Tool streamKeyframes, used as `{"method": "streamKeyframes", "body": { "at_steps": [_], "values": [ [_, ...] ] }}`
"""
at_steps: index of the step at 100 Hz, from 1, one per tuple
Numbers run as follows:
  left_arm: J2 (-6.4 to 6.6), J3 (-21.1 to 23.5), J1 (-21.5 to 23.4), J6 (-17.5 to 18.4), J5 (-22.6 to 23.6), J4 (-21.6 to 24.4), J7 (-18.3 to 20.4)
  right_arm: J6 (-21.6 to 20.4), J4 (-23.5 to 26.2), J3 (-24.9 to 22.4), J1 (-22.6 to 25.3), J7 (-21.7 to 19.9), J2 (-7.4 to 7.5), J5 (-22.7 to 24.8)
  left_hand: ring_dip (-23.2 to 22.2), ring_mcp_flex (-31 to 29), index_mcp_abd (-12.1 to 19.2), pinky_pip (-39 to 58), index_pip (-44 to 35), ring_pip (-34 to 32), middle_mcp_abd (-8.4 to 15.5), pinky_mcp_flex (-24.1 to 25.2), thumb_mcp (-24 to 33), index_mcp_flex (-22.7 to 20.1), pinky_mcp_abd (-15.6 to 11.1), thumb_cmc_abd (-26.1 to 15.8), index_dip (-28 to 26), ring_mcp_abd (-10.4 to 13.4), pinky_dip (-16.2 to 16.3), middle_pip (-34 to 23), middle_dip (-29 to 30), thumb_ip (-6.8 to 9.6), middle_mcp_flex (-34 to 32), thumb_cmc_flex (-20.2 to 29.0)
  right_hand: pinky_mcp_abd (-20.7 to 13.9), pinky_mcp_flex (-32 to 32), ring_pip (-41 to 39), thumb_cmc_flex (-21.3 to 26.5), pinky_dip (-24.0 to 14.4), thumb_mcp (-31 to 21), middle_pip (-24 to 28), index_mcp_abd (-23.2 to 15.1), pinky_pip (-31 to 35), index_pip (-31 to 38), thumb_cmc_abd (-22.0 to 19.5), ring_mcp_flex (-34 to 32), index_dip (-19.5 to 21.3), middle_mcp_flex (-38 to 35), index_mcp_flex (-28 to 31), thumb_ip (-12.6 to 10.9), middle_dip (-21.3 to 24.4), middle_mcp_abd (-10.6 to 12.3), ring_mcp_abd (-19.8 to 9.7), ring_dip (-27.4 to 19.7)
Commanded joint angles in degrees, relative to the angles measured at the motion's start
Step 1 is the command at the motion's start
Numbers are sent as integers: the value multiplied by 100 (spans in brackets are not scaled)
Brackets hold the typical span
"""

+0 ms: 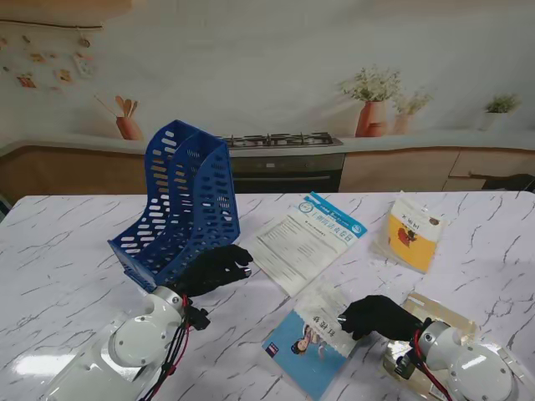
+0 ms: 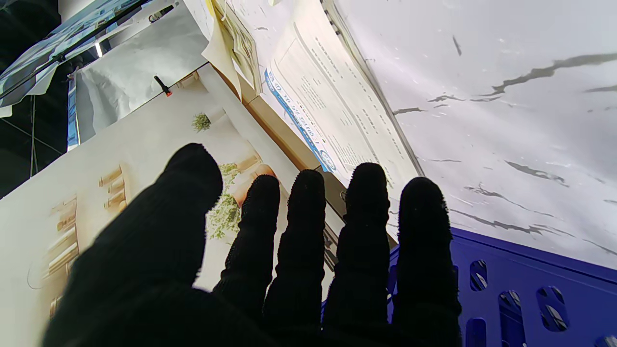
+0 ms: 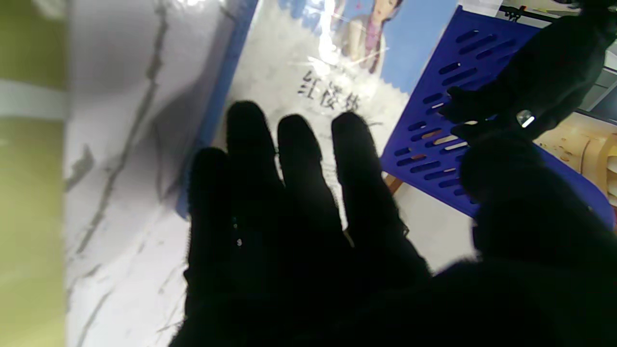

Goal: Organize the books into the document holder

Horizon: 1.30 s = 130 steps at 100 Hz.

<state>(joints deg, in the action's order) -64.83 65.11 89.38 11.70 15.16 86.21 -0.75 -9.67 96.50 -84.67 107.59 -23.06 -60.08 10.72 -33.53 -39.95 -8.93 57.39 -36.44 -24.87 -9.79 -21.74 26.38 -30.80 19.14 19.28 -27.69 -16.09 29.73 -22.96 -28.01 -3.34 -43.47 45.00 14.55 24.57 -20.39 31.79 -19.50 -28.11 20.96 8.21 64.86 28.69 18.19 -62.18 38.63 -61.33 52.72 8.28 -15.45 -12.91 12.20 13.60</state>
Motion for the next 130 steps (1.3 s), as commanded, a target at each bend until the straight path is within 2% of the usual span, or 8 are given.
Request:
{"method": "streamKeyframes", "body": {
  "at_steps": [1,21,30,33,43,79,97,130],
  "values": [
    [-46,-45,-11,171,-71,-37,71,93,2,3,96,-62,16,-10,60,-175,-21,343,-43,-152,-37,-134,85,-134,-178,-47,-8,-82,-5,-97,40,-1,-90,5,2412,-18,-16,-76,109,-74,-55,84,-36,-46,-75,-39,-108,-211,180,-205,80,-108,303,-145],
    [-58,-168,-109,315,-129,-166,70,230,53,-42,125,-204,44,28,114,-244,-23,391,-71,-229,-47,-239,92,-188,-187,-21,18,-101,-41,-115,64,-27,-155,7,2398,103,119,-63,83,40,-121,55,73,-155,-157,188,-175,43,-26,-200,167,-71,232,-234],
    [-64,-234,-155,379,-185,-234,78,228,-10,8,50,-259,64,107,139,-314,-39,437,-97,-270,-87,-337,90,-241,-183,4,29,-138,-52,-121,83,-46,-222,23,2211,-42,197,51,111,320,-97,15,37,-202,-264,306,-192,182,-115,-229,232,-29,162,-267],
    [-63,-254,-168,396,-197,-250,91,207,-44,29,16,-274,71,140,148,-355,-42,465,-112,-291,-95,-389,87,-268,-183,17,32,-148,-53,-123,94,-57,-262,30,2044,-171,214,53,134,359,-112,-17,-19,-215,-295,379,-193,248,-157,-235,245,15,98,-265],
    [-61,-307,-198,439,-239,-295,128,121,-174,107,-102,-264,80,225,166,-580,-70,602,-186,-404,-148,-655,84,-393,-151,83,41,-181,-51,-141,136,-100,-451,70,1819,-365,250,77,151,427,-112,-102,-80,-237,-332,514,-188,365,-241,-245,249,132,-70,-253],
    [-42,-404,-237,478,-351,-336,272,-298,-715,388,-583,-116,74,323,291,-1156,-100,1082,-681,-798,-271,-1264,-47,-736,68,192,144,-281,-177,-342,260,-212,-1023,209,1462,-669,252,122,154,553,-48,-340,-158,-170,-387,570,-123,391,-280,-270,194,375,-340,-119],
    [-12,-465,-262,530,-406,-385,419,-457,-864,459,-783,-22,67,418,325,-1213,-80,1141,-835,-847,-282,-1306,-102,-789,107,160,158,-297,-211,-363,292,-227,-1125,235,1381,-810,284,111,171,536,-78,-421,-233,-127,-364,579,-91,375,-267,-276,163,475,-427,-51],
    [45,-697,-342,574,-536,-491,727,-657,-1070,640,-1060,-11,72,406,453,-1529,-60,1409,-1405,-1107,-373,-1712,-322,-980,133,63,266,-443,-374,-460,415,-206,-1483,412,1284,-960,361,60,199,426,-173,-449,-332,-122,-338,595,-73,360,-278,-277,115,475,-441,44]
  ]
}}
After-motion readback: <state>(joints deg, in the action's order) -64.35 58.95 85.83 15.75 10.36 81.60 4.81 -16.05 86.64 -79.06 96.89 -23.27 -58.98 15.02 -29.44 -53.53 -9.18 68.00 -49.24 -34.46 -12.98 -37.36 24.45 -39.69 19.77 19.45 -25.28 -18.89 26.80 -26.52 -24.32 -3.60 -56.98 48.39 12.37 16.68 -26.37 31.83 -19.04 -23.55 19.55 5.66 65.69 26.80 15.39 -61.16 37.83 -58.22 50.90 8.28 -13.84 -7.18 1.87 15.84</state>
